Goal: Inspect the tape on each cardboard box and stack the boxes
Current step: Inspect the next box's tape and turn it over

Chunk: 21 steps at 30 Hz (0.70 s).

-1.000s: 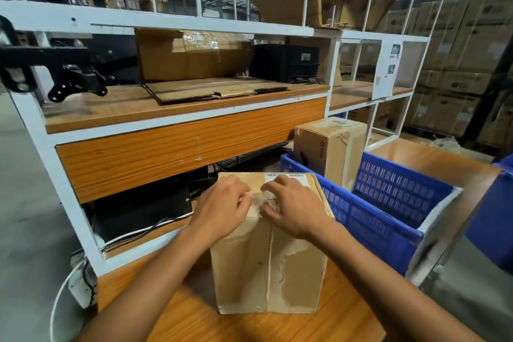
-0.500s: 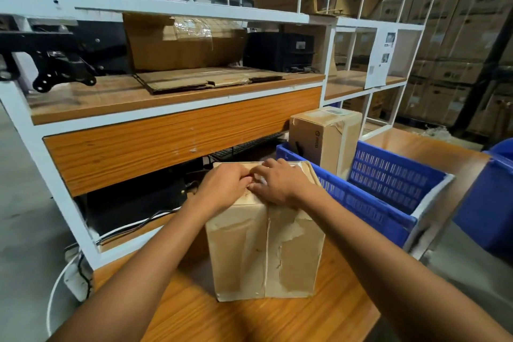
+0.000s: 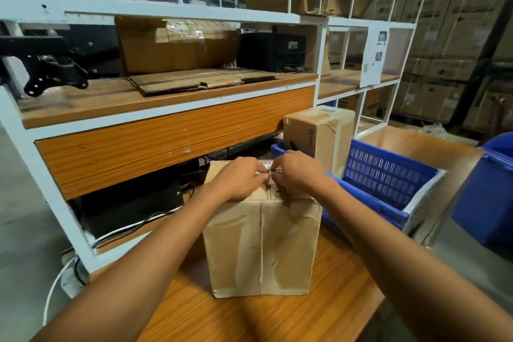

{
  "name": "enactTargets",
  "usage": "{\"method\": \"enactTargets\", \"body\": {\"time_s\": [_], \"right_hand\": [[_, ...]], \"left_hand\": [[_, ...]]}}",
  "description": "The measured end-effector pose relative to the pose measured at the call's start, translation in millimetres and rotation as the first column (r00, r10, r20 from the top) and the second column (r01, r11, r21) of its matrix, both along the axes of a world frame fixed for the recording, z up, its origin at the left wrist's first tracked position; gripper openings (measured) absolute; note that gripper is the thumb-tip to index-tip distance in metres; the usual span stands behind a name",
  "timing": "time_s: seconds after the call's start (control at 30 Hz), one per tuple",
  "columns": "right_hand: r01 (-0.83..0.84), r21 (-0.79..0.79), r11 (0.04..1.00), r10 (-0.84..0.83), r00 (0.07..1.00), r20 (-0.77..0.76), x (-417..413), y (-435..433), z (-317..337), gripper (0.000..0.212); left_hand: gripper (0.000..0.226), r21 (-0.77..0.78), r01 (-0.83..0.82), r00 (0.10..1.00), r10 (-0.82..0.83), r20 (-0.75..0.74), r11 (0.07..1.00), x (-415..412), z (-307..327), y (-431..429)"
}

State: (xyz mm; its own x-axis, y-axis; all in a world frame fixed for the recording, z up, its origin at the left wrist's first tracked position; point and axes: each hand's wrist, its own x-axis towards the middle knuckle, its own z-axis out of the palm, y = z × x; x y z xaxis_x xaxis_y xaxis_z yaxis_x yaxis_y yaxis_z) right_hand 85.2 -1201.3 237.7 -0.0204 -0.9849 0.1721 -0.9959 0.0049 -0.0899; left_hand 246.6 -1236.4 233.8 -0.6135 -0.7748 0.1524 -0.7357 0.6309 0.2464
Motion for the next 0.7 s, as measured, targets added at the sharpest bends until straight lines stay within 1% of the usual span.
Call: {"method": "enactTargets", "body": {"time_s": [0.1,0.17,0.27,0.33,0.4,0.47,0.53,0.6,0.7], "right_hand": [[-0.025,-0.004,1.0,0.025,0.999,-0.026,1,6,-16,0.036],[-0.015,0.009,1.0,0.015,0.999,-0.05,4,5,-15,0.035],[-0.011,0.04,0.999,0.011,1.0,0.0,3,7,-5,0.031],[-0.019,0.041,0.999,0.018,0.999,0.028,-5,12,-2,0.028],[-0.02,0.014,1.0,0.02,0.999,0.049,-12,23,-3,0.026],[-0.019,-0.029,0.999,0.021,0.997,0.07,-12,34,-12,0.029],[0.0,-0.057,0.998,0.003,0.999,0.037,-7,43,-20,0.032],[0.009,-0.047,0.999,-0.008,1.0,0.022,-4,45,-22,0.034],[-0.014,-0.018,1.0,0.016,0.995,0.1,-9,44,-14,0.033]], "left_hand": [[0.026,-0.039,0.0,0.998,0.003,0.069,0.999,-4,-7,0],[0.028,-0.051,-0.007,0.997,0.011,0.074,0.999,-5,-3,-1],[0.028,-0.08,-0.01,0.999,0.014,0.046,0.997,-8,1,2],[0.029,-0.09,-0.008,1.0,0.008,-0.001,0.996,-10,-2,5],[0.029,-0.109,0.006,0.999,-0.011,-0.049,0.994,-12,-9,8],[0.027,-0.148,0.019,0.999,-0.026,-0.046,0.989,-12,-17,9],[0.027,-0.161,0.012,0.999,-0.017,-0.029,0.987,-12,-22,9],[0.026,-0.137,0.03,0.999,-0.032,-0.019,0.99,-10,-22,8],[0.025,-0.008,0.112,0.99,-0.112,-0.091,0.994,1,-7,9]]}}
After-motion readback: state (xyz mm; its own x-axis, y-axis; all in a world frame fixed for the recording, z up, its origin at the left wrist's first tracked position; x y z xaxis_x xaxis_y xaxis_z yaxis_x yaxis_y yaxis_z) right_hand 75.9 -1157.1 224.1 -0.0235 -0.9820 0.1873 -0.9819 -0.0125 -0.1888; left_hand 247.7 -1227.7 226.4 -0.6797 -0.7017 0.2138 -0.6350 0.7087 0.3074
